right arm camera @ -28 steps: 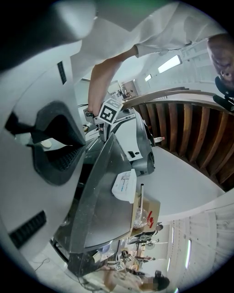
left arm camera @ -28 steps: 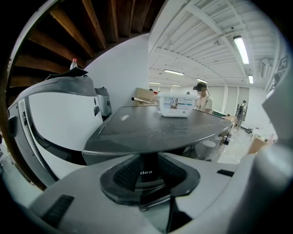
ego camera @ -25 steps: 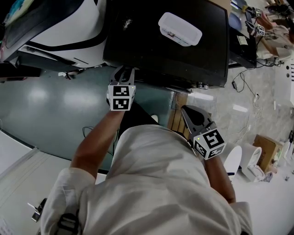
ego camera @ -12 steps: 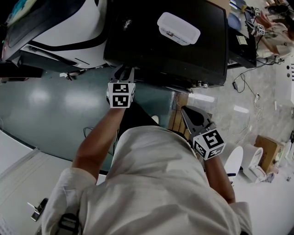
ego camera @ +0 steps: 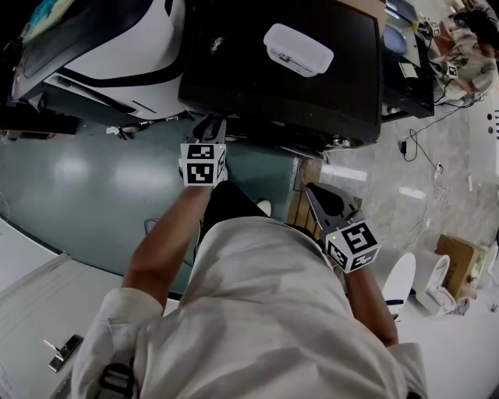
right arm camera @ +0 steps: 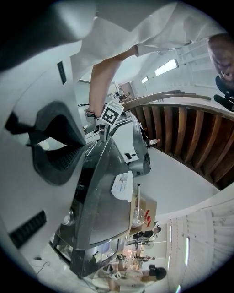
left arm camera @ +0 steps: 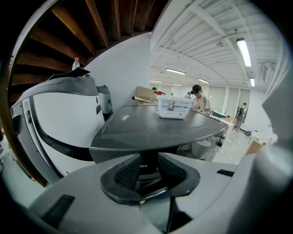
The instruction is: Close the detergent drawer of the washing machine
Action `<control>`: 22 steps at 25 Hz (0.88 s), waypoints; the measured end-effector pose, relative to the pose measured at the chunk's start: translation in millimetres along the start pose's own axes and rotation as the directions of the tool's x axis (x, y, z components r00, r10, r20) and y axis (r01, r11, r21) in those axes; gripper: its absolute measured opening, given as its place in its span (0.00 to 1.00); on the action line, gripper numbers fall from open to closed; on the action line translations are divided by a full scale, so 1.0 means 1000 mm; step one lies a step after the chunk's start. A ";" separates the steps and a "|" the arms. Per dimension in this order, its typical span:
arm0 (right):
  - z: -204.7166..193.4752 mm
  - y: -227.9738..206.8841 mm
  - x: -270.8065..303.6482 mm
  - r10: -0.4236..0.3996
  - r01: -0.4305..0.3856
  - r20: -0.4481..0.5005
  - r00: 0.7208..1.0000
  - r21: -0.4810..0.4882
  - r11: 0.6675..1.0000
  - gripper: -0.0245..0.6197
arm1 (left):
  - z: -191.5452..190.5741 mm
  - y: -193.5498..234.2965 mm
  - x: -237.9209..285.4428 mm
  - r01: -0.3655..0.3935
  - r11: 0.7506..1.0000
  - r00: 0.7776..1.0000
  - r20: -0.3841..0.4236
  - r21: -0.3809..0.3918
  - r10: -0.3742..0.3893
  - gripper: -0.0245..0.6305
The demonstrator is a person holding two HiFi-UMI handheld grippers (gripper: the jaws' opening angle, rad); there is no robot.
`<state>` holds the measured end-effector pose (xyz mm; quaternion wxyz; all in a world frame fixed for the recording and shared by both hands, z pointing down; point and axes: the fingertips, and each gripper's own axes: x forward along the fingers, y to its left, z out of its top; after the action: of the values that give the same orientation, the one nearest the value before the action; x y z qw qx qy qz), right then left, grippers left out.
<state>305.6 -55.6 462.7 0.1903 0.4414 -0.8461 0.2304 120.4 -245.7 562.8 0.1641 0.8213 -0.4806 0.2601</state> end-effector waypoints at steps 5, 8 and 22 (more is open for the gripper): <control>-0.003 0.009 -0.006 0.023 -0.023 0.013 1.000 -0.004 1.000 0.05 | -0.001 -0.006 -0.020 -0.002 1.000 1.000 -0.001 0.001 0.002 0.21; -0.007 0.013 -0.011 0.036 -0.036 0.020 0.999 -0.005 0.999 0.05 | -0.002 -0.014 -0.035 -0.001 1.000 1.000 0.006 0.000 0.001 0.17; -0.028 0.040 -0.027 0.093 -0.093 0.037 0.995 -0.003 0.996 0.05 | -0.027 -0.062 -0.103 0.132 0.990 0.991 -0.013 -0.052 -0.133 0.03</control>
<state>290.0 -2.1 463.0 0.1637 0.4054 -0.8694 0.2302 126.0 -128.9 523.6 0.2056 0.8448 -0.4301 0.2430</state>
